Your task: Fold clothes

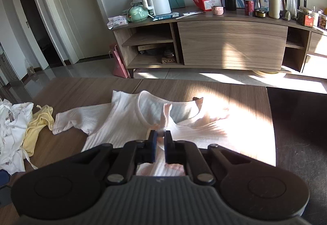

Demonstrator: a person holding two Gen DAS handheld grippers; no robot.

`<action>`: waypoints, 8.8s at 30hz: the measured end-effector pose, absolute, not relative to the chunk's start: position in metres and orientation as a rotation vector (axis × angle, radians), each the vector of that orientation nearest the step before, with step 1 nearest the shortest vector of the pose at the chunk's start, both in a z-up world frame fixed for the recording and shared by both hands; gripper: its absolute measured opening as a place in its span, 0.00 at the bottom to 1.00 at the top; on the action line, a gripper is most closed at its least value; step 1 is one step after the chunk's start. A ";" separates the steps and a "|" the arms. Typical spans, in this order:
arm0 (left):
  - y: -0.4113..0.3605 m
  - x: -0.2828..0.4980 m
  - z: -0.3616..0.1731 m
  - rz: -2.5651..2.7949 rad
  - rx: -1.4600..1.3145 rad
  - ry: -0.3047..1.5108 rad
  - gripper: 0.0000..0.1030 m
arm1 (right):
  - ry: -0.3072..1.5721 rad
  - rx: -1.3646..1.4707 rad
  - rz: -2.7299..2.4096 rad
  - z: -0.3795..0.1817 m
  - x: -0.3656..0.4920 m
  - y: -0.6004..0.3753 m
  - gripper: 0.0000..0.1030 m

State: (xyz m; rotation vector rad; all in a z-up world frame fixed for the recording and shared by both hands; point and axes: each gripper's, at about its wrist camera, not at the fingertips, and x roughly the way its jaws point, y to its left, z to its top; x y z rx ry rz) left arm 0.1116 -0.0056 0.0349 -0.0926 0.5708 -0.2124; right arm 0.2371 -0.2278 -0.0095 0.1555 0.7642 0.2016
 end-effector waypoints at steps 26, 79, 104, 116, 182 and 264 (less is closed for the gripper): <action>0.082 0.216 -0.010 -0.065 -0.408 0.726 0.42 | 0.636 0.154 0.306 0.001 0.088 -0.207 0.49; 0.067 0.298 -0.046 0.022 -0.321 0.752 0.00 | 0.594 0.042 0.271 0.010 0.076 -0.188 0.52; 0.078 0.309 -0.029 0.041 -0.330 0.826 0.20 | 0.592 0.080 0.287 0.012 0.079 -0.189 0.52; 0.078 0.323 -0.037 0.054 -0.375 0.830 0.19 | 0.593 0.086 0.293 0.009 0.079 -0.190 0.52; 0.109 0.343 -0.038 -0.022 -0.345 0.871 0.03 | 0.597 0.129 0.314 0.009 0.083 -0.196 0.52; -0.050 0.323 0.032 -0.293 0.059 0.800 0.08 | 0.566 0.283 0.248 0.007 0.051 -0.257 0.52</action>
